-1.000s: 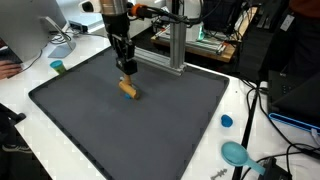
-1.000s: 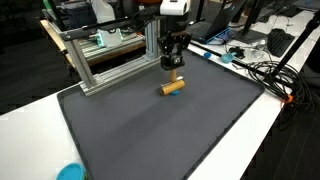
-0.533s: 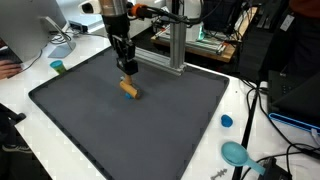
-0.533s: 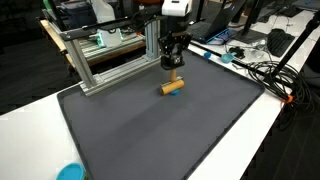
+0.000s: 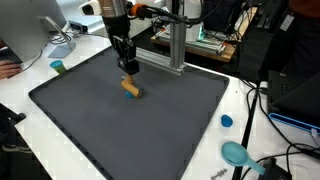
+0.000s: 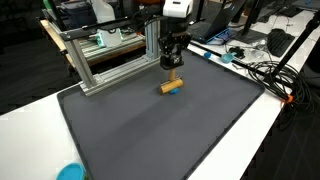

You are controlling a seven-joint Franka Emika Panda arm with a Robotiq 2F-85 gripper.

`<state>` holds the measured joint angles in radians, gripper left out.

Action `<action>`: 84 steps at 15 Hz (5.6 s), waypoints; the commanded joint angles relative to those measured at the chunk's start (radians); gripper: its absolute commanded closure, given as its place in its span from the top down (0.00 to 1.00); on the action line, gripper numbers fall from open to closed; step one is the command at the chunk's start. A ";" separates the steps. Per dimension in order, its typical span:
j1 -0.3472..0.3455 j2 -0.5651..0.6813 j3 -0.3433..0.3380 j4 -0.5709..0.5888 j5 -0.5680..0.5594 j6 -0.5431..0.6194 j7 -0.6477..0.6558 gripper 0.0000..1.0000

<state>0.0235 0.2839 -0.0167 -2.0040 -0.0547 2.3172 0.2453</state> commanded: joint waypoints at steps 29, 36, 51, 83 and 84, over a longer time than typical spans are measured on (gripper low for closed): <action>0.061 0.079 -0.092 0.005 -0.138 0.158 0.278 0.21; 0.097 0.089 -0.129 0.020 -0.217 0.123 0.447 0.21; 0.075 0.042 -0.112 -0.012 -0.214 0.167 0.494 0.21; -0.063 -0.100 0.015 -0.012 0.179 0.087 -0.190 0.21; -0.063 -0.088 0.019 -0.005 0.191 0.078 -0.194 0.21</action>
<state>-0.0545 0.1944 0.0122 -2.0256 0.1471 2.4328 0.0255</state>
